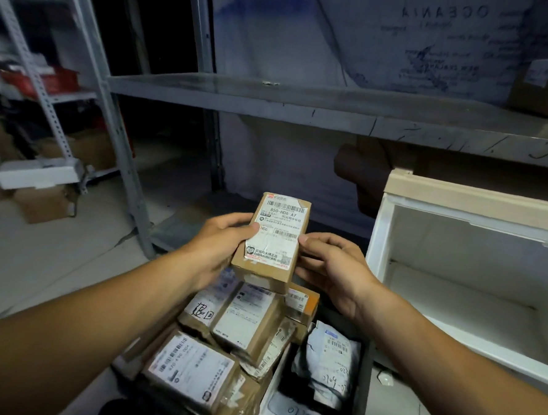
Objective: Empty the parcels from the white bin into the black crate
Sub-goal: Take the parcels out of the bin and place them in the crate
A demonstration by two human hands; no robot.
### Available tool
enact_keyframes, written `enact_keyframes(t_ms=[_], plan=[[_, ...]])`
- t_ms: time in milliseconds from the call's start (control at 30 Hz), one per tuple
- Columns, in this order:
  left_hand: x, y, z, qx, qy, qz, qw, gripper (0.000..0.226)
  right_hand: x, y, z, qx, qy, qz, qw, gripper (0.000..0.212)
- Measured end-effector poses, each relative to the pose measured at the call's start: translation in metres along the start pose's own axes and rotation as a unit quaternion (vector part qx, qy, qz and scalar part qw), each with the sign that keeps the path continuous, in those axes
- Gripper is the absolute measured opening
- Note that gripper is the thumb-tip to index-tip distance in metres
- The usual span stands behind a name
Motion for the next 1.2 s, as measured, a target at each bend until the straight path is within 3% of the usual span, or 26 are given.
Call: enact_keyframes(t_ms=[233, 467, 833, 1200], plan=[[-0.002, 0.027, -0.032, -0.073, -0.036, -0.038, 0.996, 0.014, -0.015, -0.037, 0.014, 0.026, -0.003, 0.004, 1.000, 0.015], [-0.027, 0.075, -0.031, -0.076, -0.027, -0.072, 0.994, 0.013, -0.050, -0.084, -0.004, 0.021, -0.041, 0.001, 0.999, 0.021], [-0.100, 0.172, 0.013, -0.130, 0.006, -0.121, 0.984, 0.017, -0.115, -0.174, -0.064, 0.032, -0.129, 0.031, 0.991, 0.017], [-0.139, 0.222, 0.064, -0.219, 0.050, -0.096, 0.970, 0.021, -0.136, -0.220, -0.099, 0.042, -0.185, 0.067, 0.980, 0.021]])
Point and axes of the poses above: each hand's wrist, its own x-axis away from the middle knuckle, its own y-axis out of the back of the hand, z = x × y, the point moved 4 cm from there along -x, towards the middle knuckle, and after that the axes turned 15 degrees about x, right-handed, at the moved point
